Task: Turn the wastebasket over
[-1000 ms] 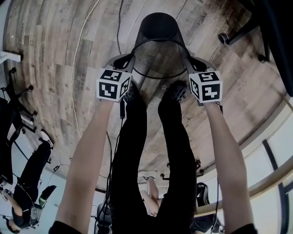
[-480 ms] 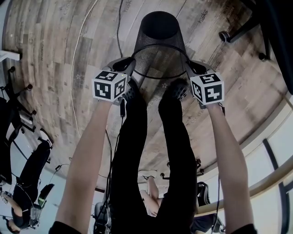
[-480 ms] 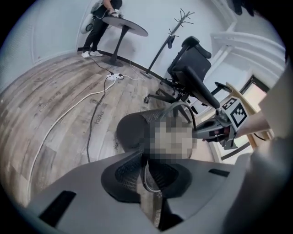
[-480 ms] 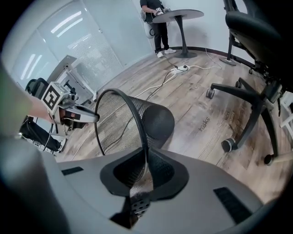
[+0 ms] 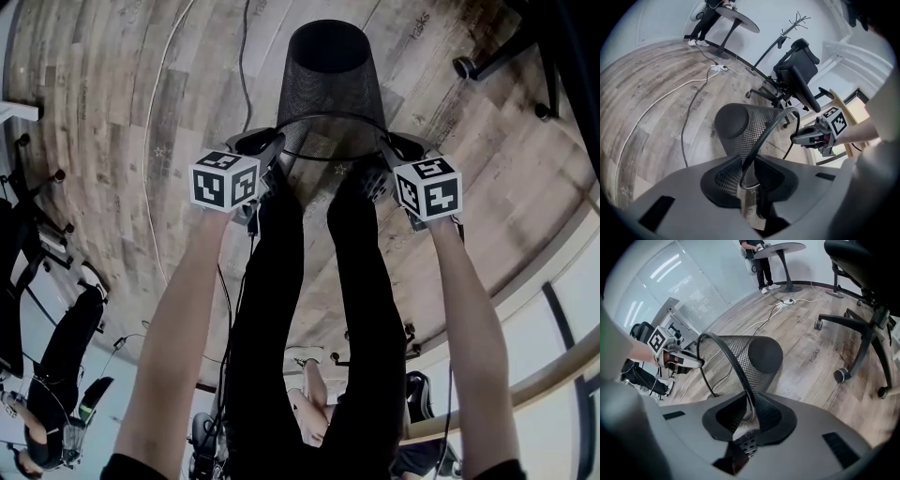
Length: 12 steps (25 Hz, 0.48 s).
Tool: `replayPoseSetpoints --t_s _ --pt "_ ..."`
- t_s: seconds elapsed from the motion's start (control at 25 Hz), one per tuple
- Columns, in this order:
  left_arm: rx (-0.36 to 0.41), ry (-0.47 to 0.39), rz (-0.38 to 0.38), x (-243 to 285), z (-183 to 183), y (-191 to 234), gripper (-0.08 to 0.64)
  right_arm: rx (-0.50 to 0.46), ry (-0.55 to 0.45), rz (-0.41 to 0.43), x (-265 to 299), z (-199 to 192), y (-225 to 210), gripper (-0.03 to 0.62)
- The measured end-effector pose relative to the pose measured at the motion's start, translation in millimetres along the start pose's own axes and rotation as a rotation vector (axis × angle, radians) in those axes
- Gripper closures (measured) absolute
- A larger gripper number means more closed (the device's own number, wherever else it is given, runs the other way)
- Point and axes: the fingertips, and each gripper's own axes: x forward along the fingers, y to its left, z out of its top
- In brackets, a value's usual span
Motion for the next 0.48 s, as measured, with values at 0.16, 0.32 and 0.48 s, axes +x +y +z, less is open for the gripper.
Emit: replayPoseSetpoints --t_s 0.16,0.32,0.48 --pt "0.018 0.046 -0.010 5 -19 -4 0.469 0.017 0.000 0.027 5 -14 3 0.532" --pt "0.012 0.078 -0.003 12 -35 -5 0.460 0.024 0.021 0.031 11 -30 5 0.520" --pt "0.005 0.098 0.008 17 -49 -5 0.453 0.024 0.042 0.029 16 -43 7 0.506"
